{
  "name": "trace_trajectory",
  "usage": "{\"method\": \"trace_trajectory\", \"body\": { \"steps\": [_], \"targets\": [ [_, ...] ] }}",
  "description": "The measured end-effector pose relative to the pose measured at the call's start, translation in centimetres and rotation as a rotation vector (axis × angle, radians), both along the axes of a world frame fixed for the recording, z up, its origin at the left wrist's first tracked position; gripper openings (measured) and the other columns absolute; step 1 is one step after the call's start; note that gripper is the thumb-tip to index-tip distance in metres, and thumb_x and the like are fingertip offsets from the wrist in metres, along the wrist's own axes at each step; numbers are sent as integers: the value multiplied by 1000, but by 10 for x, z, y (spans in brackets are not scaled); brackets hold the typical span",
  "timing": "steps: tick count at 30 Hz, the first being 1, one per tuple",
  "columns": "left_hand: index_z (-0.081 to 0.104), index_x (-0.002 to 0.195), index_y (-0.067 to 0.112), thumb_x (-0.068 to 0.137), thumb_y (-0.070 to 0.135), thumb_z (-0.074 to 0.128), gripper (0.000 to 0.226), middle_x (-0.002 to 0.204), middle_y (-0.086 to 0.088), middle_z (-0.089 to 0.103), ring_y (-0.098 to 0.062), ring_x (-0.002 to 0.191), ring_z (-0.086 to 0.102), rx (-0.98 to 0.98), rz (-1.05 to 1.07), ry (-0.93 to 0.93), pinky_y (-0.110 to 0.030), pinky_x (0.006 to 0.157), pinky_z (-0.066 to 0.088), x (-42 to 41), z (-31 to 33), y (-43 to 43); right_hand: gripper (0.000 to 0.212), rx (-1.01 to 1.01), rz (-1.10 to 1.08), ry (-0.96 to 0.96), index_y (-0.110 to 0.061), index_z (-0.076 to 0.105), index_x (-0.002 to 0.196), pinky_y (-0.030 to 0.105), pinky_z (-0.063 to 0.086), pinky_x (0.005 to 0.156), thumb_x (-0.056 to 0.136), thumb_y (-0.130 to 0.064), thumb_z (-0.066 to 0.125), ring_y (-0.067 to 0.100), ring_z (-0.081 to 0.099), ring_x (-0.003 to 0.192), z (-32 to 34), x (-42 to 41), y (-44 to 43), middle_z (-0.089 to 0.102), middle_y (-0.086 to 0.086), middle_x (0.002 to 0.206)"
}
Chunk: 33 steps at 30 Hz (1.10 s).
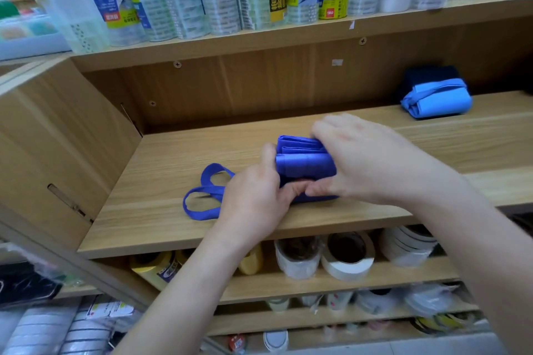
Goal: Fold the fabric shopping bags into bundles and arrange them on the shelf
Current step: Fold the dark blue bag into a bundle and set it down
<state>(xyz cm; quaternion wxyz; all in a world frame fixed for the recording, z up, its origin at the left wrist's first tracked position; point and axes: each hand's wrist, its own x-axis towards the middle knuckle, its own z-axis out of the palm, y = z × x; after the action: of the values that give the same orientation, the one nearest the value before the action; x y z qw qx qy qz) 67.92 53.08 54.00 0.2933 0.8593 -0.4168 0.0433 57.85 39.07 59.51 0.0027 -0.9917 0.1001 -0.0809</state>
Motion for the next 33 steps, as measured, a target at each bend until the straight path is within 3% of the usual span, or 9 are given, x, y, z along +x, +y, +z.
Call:
{"method": "trace_trajectory", "body": {
  "steps": [6,12,16,20,22,25,28,30,33],
  "targets": [
    [37,120,21,90,46,61,46,86,5,60,-21,81,58,162,-105,22,-40,71,46,2,8,12,57,0,177,91,-32,39,100,34,44,67,70,-72,67,13,51,77,6,17,0,55,-12,85],
    [75,96,25,78,31,80,19,85,6,73,-7,79,66,145,-199,371,-26,78,53,39,50,64,46,-17,196,62,-34,36,86,34,39,63,76,-68,65,11,48,72,2,9,-3,52,-12,74],
    [75,84,14,51,37,95,44,65,-13,62,-18,48,51,-248,-286,823,-21,48,47,68,46,103,46,55,143,26,-32,42,81,31,41,61,71,-66,71,7,51,69,2,0,-13,56,-11,70],
    [75,92,20,44,38,98,56,64,-8,56,-8,48,44,-579,-236,1099,-16,48,45,70,17,108,44,224,126,-10,-31,44,72,26,36,55,67,-59,78,6,52,66,1,-7,-16,55,-12,64],
    [74,94,27,58,40,90,42,78,-2,64,-13,69,57,-520,-166,968,-28,67,54,64,8,101,41,252,123,8,-30,49,76,27,41,58,68,-59,77,6,54,68,1,-6,-18,59,-11,68],
    [71,102,31,81,33,69,21,107,6,64,-15,108,59,-399,-57,227,-40,95,49,51,16,102,40,305,99,20,-27,56,80,33,46,63,67,-57,79,7,56,70,4,-6,-25,62,-9,73],
    [72,100,18,86,33,65,22,104,2,64,-18,101,61,-351,-280,-243,-32,88,49,17,30,90,39,365,97,57,-26,59,83,36,49,66,67,-55,81,7,57,72,5,-6,-27,64,-9,76],
    [68,111,18,82,47,63,41,106,2,65,-19,99,62,-70,-333,-449,-31,83,52,-1,19,70,39,383,113,76,-26,59,82,36,50,66,67,-54,81,7,57,72,5,-3,-28,64,-9,76],
    [59,120,23,74,55,66,56,104,2,69,-23,92,67,303,-265,-450,-33,71,55,-3,2,48,37,408,123,112,-26,60,85,35,49,66,70,-54,80,8,57,73,6,-4,-32,64,-9,79]
  ]
}}
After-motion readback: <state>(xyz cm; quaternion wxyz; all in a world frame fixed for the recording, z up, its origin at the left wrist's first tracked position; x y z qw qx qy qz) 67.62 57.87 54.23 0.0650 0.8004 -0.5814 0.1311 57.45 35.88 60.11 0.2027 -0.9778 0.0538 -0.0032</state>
